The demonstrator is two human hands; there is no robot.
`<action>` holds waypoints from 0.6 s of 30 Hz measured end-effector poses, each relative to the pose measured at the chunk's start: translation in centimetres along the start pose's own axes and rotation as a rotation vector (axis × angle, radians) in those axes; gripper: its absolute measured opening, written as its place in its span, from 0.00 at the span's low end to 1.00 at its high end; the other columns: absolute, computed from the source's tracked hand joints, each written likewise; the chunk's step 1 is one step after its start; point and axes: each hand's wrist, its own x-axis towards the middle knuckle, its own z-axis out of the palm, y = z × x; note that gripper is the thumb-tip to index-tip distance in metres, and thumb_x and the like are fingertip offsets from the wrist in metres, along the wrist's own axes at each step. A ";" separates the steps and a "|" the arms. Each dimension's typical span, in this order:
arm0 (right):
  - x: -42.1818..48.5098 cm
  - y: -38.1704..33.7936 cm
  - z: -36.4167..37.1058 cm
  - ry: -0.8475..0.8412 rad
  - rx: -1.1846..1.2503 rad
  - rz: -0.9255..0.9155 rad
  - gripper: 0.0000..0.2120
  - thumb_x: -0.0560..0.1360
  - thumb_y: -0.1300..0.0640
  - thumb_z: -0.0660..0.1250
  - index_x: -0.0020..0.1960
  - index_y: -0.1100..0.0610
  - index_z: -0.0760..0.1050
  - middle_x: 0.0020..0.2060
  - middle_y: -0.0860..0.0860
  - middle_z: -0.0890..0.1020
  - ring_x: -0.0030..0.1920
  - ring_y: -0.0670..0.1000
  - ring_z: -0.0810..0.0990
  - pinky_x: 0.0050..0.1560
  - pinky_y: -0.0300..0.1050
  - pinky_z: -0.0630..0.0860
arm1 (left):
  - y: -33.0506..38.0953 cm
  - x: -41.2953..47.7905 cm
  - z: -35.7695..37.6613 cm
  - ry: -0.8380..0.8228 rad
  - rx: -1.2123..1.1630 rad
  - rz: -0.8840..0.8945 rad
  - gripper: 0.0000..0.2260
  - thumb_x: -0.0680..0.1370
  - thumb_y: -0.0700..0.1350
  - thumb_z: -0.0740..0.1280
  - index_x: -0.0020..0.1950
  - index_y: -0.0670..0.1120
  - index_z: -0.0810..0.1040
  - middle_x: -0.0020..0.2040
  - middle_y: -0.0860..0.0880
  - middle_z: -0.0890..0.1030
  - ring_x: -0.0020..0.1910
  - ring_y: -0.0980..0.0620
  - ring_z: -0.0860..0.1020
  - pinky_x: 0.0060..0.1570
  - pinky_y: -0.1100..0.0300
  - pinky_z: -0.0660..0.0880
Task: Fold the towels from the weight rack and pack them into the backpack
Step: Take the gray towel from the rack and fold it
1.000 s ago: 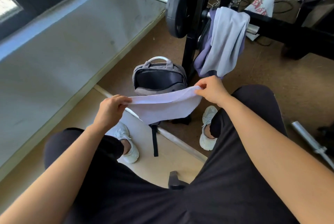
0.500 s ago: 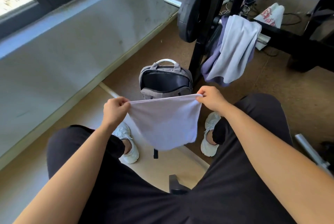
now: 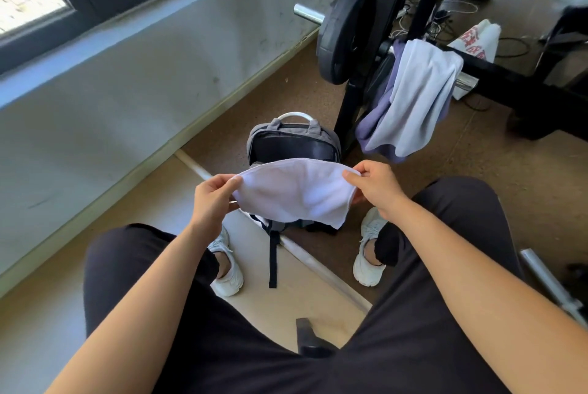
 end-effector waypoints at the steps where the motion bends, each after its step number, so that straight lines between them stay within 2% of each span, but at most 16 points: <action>1: -0.4 -0.2 0.2 -0.004 0.036 0.001 0.08 0.79 0.57 0.70 0.42 0.58 0.77 0.35 0.54 0.80 0.35 0.51 0.80 0.31 0.40 0.76 | 0.2 -0.4 0.3 -0.018 0.000 0.009 0.06 0.79 0.41 0.71 0.43 0.44 0.83 0.37 0.45 0.80 0.39 0.46 0.79 0.38 0.55 0.81; 4: -1.7 -1.0 1.1 -0.065 0.109 -0.030 0.06 0.78 0.57 0.71 0.45 0.60 0.78 0.36 0.55 0.81 0.36 0.51 0.80 0.33 0.40 0.77 | 0.6 -2.1 1.3 -0.103 0.011 0.053 0.05 0.80 0.42 0.72 0.45 0.42 0.83 0.38 0.46 0.81 0.39 0.48 0.80 0.42 0.51 0.82; 7: -2.9 -1.7 2.2 -0.159 0.098 -0.096 0.04 0.77 0.59 0.72 0.46 0.58 0.79 0.37 0.55 0.81 0.39 0.52 0.80 0.39 0.47 0.80 | 0.4 -3.9 2.9 -0.175 0.017 0.082 0.06 0.80 0.41 0.71 0.47 0.38 0.82 0.38 0.46 0.83 0.38 0.50 0.81 0.44 0.51 0.83; 9: -3.5 -2.0 3.1 -0.216 0.087 -0.122 0.03 0.77 0.60 0.72 0.46 0.58 0.79 0.39 0.58 0.82 0.40 0.53 0.81 0.43 0.51 0.80 | 0.1 -4.8 4.0 -0.206 0.012 0.082 0.08 0.80 0.41 0.71 0.49 0.35 0.81 0.39 0.45 0.83 0.38 0.50 0.81 0.42 0.53 0.82; 13: -4.6 -2.4 4.8 -0.251 0.073 -0.174 0.05 0.76 0.63 0.72 0.49 0.64 0.78 0.39 0.63 0.81 0.39 0.52 0.78 0.41 0.46 0.77 | -0.3 -5.9 5.3 -0.276 0.035 0.097 0.09 0.80 0.42 0.71 0.50 0.35 0.81 0.42 0.41 0.85 0.40 0.50 0.83 0.43 0.56 0.82; 16: -5.0 -2.7 5.3 -0.288 0.057 -0.193 0.06 0.76 0.62 0.72 0.51 0.62 0.79 0.44 0.62 0.84 0.43 0.54 0.84 0.44 0.49 0.82 | -0.5 -6.2 5.7 -0.303 0.024 0.106 0.10 0.80 0.42 0.72 0.51 0.34 0.81 0.46 0.37 0.86 0.42 0.48 0.85 0.45 0.55 0.84; 18: -5.1 -2.8 5.3 -0.317 0.039 -0.200 0.07 0.76 0.62 0.73 0.53 0.61 0.78 0.46 0.59 0.85 0.47 0.56 0.85 0.47 0.51 0.84 | -0.7 -6.0 5.5 -0.305 0.032 0.106 0.10 0.80 0.43 0.73 0.51 0.36 0.82 0.46 0.37 0.86 0.44 0.45 0.85 0.48 0.52 0.84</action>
